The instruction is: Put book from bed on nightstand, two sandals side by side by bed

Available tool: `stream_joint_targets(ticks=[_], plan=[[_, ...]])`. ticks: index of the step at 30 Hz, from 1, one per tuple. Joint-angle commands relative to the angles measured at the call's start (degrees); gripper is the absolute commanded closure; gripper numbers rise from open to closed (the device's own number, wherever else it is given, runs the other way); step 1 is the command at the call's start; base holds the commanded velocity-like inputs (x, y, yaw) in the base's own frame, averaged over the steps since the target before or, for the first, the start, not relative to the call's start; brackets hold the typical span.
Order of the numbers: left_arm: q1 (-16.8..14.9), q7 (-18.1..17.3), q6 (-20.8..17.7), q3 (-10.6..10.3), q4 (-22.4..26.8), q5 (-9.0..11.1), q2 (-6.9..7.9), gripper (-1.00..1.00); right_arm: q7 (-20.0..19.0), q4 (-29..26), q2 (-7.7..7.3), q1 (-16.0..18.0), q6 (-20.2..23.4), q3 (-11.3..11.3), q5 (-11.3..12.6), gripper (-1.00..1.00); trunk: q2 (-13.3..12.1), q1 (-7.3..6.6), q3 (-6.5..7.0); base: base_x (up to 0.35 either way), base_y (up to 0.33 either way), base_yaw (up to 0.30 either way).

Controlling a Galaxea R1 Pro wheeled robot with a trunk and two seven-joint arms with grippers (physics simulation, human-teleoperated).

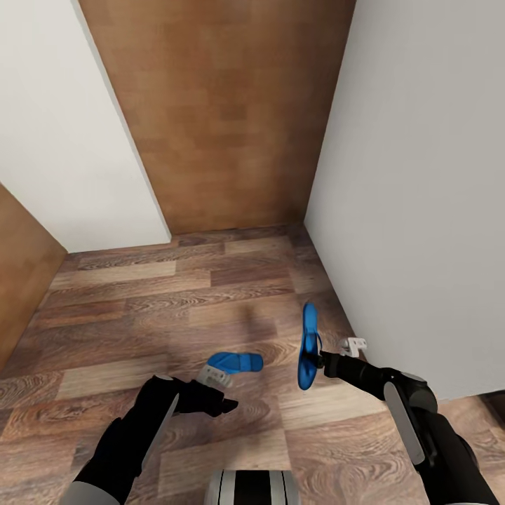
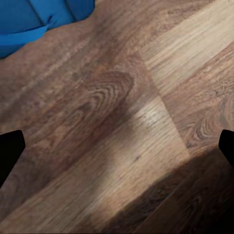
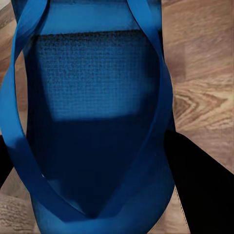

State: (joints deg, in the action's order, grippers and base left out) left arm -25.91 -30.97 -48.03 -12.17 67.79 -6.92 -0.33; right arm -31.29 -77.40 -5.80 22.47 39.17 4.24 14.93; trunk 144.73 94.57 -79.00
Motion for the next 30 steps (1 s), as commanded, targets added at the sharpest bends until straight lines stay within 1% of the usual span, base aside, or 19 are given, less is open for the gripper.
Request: stream_joint_targets(ticks=[1, 8, 15, 26, 30], plan=[[-0.02, -0.50, -0.14, 0.04, 0.06, -0.62, -0.02, -1.00, -0.09, -0.03, 0.00, 0.03, 0.41, 0.07, 0.27, 1.00, 0.02, 0.02, -0.04, 0.273, 0.000, 0.000], [-0.02, -0.50, -0.13, 0.04, 0.06, -0.63, -0.02, -1.00, -0.09, -0.03, 0.06, 0.03, 0.42, -0.03, 0.27, 1.00, 0.02, 0.02, -0.04, 0.285, 0.000, 0.000], [-0.01, -0.50, -0.13, 0.04, 0.06, -0.63, -0.02, -1.00, -0.09, -0.03, 0.09, 0.03, 0.44, -0.29, 0.27, 1.00, 0.02, 0.02, -0.04, 0.108, 0.000, 0.000], [-0.01, -0.50, -0.13, 0.01, 0.06, -0.63, -0.03, -1.00, -0.09, -0.03, 0.32, 0.03, 0.40, -0.37, 0.20, 1.00, 0.02, 0.02, -0.04, 0.280, 0.000, 0.000], [0.02, -0.50, -0.13, -0.03, 0.06, -0.63, -0.09, -1.00, -0.09, -0.03, 0.32, 0.03, 0.42, -0.36, 0.19, 1.00, 0.02, 0.02, -0.04, 0.081, 0.000, 0.000]])
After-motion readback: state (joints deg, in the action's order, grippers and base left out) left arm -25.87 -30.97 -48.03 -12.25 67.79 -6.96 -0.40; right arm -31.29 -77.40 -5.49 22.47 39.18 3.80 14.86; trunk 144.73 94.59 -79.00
